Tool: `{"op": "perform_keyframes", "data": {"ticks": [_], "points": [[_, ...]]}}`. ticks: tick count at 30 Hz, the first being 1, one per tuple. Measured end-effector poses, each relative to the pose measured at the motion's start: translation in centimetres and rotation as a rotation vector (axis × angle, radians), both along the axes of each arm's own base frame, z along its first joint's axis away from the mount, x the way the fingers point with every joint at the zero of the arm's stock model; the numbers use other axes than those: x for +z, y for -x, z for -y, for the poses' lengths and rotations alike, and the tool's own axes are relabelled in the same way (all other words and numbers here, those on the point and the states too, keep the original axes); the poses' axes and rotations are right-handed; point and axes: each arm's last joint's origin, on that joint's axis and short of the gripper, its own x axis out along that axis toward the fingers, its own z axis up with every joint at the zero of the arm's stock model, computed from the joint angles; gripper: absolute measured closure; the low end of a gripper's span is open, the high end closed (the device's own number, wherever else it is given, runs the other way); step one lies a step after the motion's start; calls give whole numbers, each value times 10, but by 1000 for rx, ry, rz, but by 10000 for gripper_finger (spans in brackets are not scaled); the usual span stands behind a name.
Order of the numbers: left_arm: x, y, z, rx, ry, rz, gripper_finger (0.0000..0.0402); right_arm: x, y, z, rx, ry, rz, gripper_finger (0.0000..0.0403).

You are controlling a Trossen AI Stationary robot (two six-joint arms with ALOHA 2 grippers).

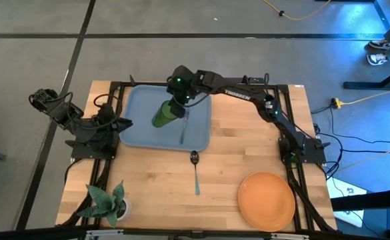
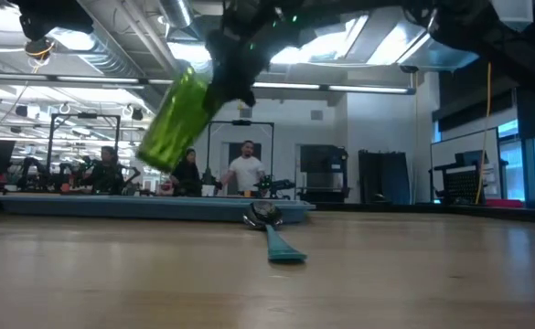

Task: Pick and place plate/cup/fork/spoon on tray
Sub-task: Put the green glass on the top right of the blue tray

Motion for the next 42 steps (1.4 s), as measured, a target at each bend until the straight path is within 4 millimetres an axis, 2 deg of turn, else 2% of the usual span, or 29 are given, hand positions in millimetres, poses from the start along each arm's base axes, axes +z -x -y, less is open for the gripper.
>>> {"op": "perform_keyframes", "data": {"ticks": [5,10,13,17,23,29,36,42], "points": [[0,0,0,2,3,1,345,-24,-7,4,9,45,-52,395],[0,0,0,2,4,1,345,-29,-6,4,13,47,-101,395],[0,0,0,2,4,1,345,-16,5,1,13,47,-134,395],[0,0,0,2,4,1,345,8,32,-7,-17,49,-256,395],[0,0,0,2,3,1,345,25,65,-3,-154,89,-441,395],[0,0,0,2,3,0,345,25,75,17,-264,108,-481,395],[0,0,0,2,4,1,345,26,92,63,-373,93,-442,395],[0,0,0,2,4,1,345,12,104,90,-389,-25,-460,395]]}}
